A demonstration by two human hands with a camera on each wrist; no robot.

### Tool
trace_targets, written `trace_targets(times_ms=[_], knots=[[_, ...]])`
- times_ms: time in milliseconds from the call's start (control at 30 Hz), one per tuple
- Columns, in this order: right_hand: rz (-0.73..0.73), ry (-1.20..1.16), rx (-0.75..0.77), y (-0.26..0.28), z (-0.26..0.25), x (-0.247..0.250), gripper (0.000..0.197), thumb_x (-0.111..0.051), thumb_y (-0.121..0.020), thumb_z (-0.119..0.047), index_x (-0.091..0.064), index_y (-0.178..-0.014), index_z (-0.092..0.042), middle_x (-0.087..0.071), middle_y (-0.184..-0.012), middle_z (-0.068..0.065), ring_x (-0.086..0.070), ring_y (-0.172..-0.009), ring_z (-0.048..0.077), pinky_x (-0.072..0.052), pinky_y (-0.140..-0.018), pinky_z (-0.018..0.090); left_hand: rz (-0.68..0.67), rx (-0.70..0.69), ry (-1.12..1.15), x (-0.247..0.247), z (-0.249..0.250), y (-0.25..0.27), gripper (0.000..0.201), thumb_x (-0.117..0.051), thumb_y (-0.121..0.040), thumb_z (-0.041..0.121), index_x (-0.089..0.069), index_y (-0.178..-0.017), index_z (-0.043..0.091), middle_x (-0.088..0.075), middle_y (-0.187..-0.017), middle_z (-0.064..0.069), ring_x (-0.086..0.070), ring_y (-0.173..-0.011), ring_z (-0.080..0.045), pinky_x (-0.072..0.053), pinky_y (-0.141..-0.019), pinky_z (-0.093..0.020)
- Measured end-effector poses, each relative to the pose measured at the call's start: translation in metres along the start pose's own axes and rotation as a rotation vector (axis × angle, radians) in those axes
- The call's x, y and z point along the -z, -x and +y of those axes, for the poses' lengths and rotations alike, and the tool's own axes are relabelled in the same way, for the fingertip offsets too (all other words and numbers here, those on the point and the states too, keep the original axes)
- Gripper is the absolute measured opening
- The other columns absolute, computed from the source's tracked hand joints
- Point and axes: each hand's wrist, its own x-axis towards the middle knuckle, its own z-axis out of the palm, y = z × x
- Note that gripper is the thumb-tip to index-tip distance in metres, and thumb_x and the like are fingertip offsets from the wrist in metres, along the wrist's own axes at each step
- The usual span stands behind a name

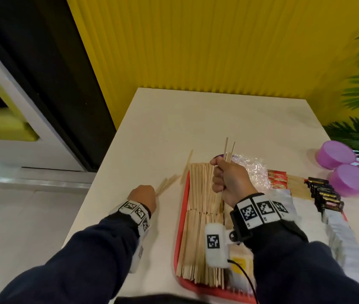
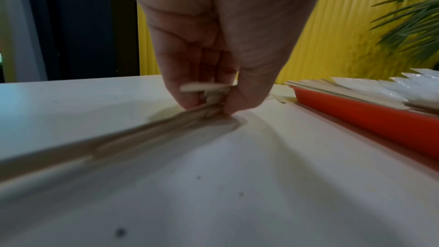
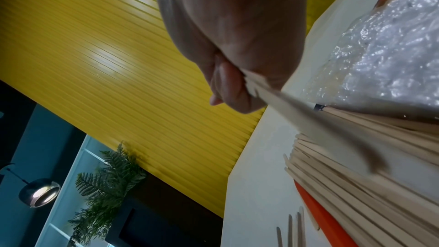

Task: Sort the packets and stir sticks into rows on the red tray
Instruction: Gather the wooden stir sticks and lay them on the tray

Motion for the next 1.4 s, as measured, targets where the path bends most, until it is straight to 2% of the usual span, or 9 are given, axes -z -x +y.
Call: trace_targets(times_ms=[200,533,600,700,800,1000,1167,1300,1400], knots=[[0.026,0.002,-0.012,0.004,0.009,0.001,0.028,-0.036,-0.101,-0.020,-0.051,-0.079,-0.012,-0.029,-0.048,-0.005,-0.022,-0.034,0.004,-0.018,-0.034,0.015,0.041,0.055,0.133,-0.001,0.009,0.007,0.017,-0.056,-0.086,0.017,-0.062,-0.098,0.006,-0.066,-0.102,-0.008,-0.064,-0.093,-0.024,-0.043,-0.067,-0.024],[0.037,0.012,-0.010,0.002,0.015,-0.004,0.028,-0.036,-0.101,-0.019,-0.052,-0.078,-0.012,-0.028,-0.044,-0.007,-0.020,-0.032,0.003,-0.018,-0.032,0.015,-0.027,-0.045,0.003,0.001,0.013,0.000,0.018,-0.053,-0.088,0.014,-0.062,-0.102,0.009,-0.065,-0.106,-0.004,-0.064,-0.096,-0.020,-0.042,-0.067,-0.020],[0.039,0.014,-0.014,0.001,0.016,-0.006,0.028,-0.036,-0.100,-0.019,-0.052,-0.078,-0.012,-0.028,-0.044,-0.007,-0.020,-0.032,0.003,-0.018,-0.032,0.015,-0.030,-0.075,-0.050,-0.002,0.013,-0.001,0.013,-0.048,-0.092,0.011,-0.058,-0.084,0.009,-0.065,-0.100,-0.002,-0.063,-0.100,-0.019,-0.039,-0.063,-0.019],[0.036,0.022,-0.020,0.000,0.018,-0.010,0.029,-0.036,-0.101,-0.020,-0.051,-0.077,-0.013,-0.028,-0.041,-0.008,-0.021,-0.031,0.003,-0.018,-0.031,0.015,-0.049,-0.077,-0.081,-0.006,0.017,-0.004,0.032,-0.043,-0.095,0.008,-0.040,-0.063,0.011,-0.059,-0.083,-0.001,-0.061,-0.107,-0.019,-0.039,-0.058,-0.017],[0.035,0.026,-0.024,-0.002,0.018,-0.011,0.028,-0.035,-0.101,-0.019,-0.051,-0.078,-0.013,-0.028,-0.041,-0.009,-0.020,-0.030,0.003,-0.018,-0.031,0.015,-0.065,-0.131,-0.152,-0.011,0.019,-0.003,0.020,-0.041,-0.097,0.009,-0.054,-0.082,0.008,-0.062,-0.117,-0.007,-0.060,-0.110,-0.021,-0.042,-0.075,-0.023],[0.038,0.014,-0.024,-0.004,0.019,-0.009,0.029,-0.035,-0.101,-0.020,-0.052,-0.079,-0.012,-0.028,-0.043,-0.007,-0.020,-0.031,0.003,-0.019,-0.031,0.015,-0.174,-0.108,-0.081,-0.005,0.018,0.000,0.023,-0.045,-0.095,0.010,-0.057,-0.112,0.003,-0.061,-0.118,-0.008,-0.055,-0.091,-0.018,-0.041,-0.078,-0.023],[0.051,0.020,-0.016,-0.005,0.018,-0.006,0.027,-0.036,-0.100,-0.019,-0.053,-0.080,-0.012,-0.028,-0.042,-0.008,-0.020,-0.032,0.003,-0.018,-0.032,0.015,-0.122,-0.059,-0.068,-0.002,0.015,0.005,0.027,-0.045,-0.092,0.012,-0.041,-0.066,0.015,-0.042,-0.064,0.004,-0.045,-0.059,-0.011,-0.037,-0.056,-0.021],[0.053,0.028,-0.018,-0.005,0.020,-0.004,0.026,-0.036,-0.100,-0.018,-0.053,-0.080,-0.012,-0.028,-0.043,-0.008,-0.020,-0.032,0.004,-0.018,-0.033,0.015,-0.138,-0.057,-0.022,-0.005,0.009,0.008,0.012,-0.043,-0.090,0.013,-0.055,-0.087,0.014,-0.048,-0.070,0.004,-0.052,-0.075,-0.015,-0.039,-0.065,-0.023],[0.054,0.021,-0.019,-0.004,0.020,-0.003,0.028,-0.037,-0.101,-0.021,-0.052,-0.080,-0.012,-0.028,-0.045,-0.007,-0.021,-0.033,0.004,-0.019,-0.033,0.015,-0.085,-0.026,0.106,-0.007,0.003,0.007,0.025,-0.040,-0.093,0.016,-0.060,-0.107,0.009,-0.062,-0.098,-0.004,-0.059,-0.090,-0.020,-0.039,-0.069,-0.024]])
